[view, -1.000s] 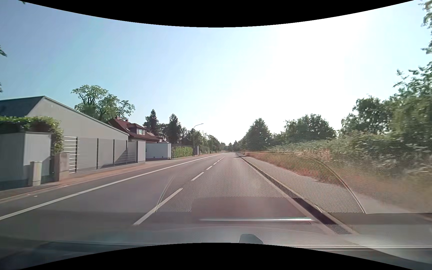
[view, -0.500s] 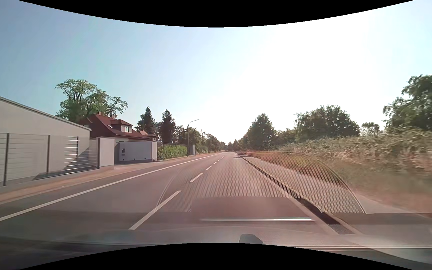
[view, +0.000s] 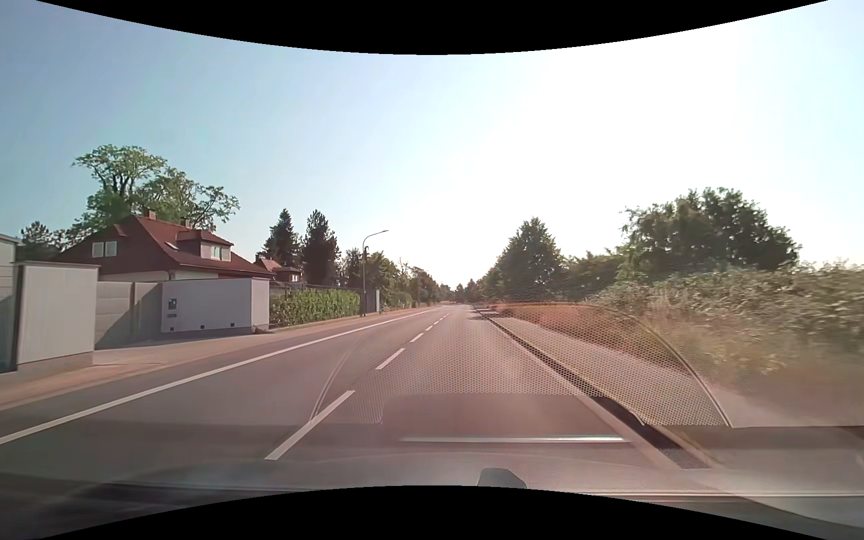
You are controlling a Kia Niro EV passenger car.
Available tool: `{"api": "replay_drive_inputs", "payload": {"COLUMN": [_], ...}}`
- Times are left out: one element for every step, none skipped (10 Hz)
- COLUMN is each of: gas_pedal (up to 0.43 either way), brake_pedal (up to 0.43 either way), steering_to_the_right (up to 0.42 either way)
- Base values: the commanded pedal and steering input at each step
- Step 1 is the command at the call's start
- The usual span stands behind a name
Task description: Follow the waypoints while adhering to traffic rules and regulations
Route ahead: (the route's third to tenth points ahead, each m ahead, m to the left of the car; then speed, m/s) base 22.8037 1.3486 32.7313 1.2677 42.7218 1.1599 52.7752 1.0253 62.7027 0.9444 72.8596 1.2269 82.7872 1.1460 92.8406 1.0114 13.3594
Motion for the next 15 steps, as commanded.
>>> {"api": "replay_drive_inputs", "payload": {"gas_pedal": [0.028, 0.028, 0.028, 0.028, 0.028, 0.028, 0.028, 0.028, 0.028, 0.028, 0.028, 0.028, 0.028, 0.028, 0.028], "brake_pedal": [0.000, 0.000, 0.000, 0.000, 0.000, 0.000, 0.000, 0.000, 0.000, 0.000, 0.000, 0.000, 0.000, 0.000, 0.000], "steering_to_the_right": [-0.003, -0.002, -0.002, -0.003, -0.003, -0.003, -0.003, -0.002, -0.003, -0.003, -0.002, -0.002, -0.003, -0.003, -0.002]}}
